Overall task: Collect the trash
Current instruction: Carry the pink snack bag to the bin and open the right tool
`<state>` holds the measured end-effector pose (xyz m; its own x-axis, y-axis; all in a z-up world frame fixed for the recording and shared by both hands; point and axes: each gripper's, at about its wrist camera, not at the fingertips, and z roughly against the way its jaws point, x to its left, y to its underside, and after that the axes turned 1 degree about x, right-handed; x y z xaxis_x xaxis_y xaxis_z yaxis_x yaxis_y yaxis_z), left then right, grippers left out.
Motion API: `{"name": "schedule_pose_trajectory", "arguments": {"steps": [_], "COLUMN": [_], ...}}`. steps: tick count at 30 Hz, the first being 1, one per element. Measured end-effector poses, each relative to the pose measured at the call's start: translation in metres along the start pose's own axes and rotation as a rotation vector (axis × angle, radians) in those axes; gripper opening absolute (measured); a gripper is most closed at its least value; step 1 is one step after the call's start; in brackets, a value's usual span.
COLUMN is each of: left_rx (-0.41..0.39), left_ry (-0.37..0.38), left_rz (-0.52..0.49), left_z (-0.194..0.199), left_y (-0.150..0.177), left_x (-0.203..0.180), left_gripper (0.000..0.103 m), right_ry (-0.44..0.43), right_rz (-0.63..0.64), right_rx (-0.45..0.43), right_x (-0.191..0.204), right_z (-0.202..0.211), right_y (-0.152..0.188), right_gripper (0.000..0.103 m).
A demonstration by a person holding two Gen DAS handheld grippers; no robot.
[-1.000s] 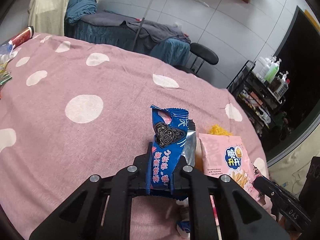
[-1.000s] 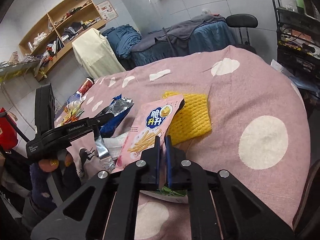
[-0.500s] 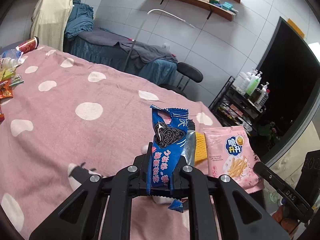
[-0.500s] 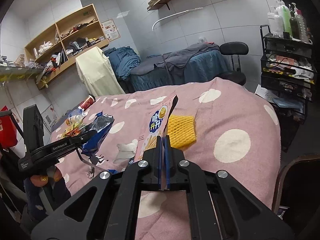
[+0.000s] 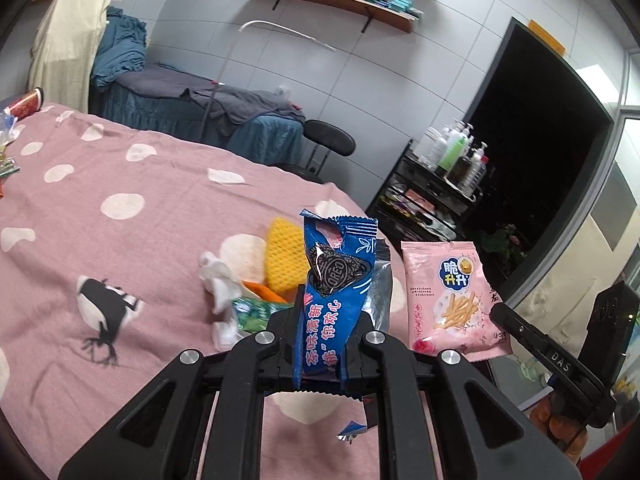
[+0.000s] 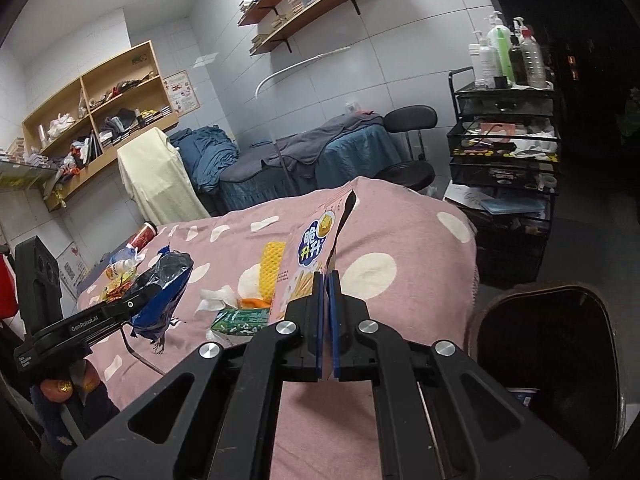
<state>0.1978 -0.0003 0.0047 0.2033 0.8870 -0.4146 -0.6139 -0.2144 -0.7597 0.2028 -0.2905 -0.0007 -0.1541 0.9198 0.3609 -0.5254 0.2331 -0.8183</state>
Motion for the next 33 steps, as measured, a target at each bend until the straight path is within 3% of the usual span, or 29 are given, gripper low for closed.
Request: {"name": "schedule_pose_trajectory", "arguments": {"steps": [12,21,29,33], "left_rx": [0.049,0.099,0.144,0.165], "left_ry": [0.087,0.144,0.168,0.173], "left_rz": [-0.033,-0.078,-0.145,-0.173], "left_z": [-0.008,-0.017,-0.029,-0.035], "left_y": [0.025,0.046,0.061,0.069], "left_x": [-0.039,-0.071,-0.1,-0.11], "left_gripper": [0.012,0.012,0.013,0.013], "right_ry": [0.159,0.364,0.576,0.624], "right_rz": [-0.094,-0.159,-0.179,-0.197], "right_rx": [-0.048,-0.073,-0.026,0.017], "right_x": [-0.058,-0.1,-0.141,-0.159], "right_z": [0.051,0.078,0.08,0.074], "right_y": [0.019,0.038,0.058,0.068], "right_gripper": [0.004,0.004,0.004,0.004]}}
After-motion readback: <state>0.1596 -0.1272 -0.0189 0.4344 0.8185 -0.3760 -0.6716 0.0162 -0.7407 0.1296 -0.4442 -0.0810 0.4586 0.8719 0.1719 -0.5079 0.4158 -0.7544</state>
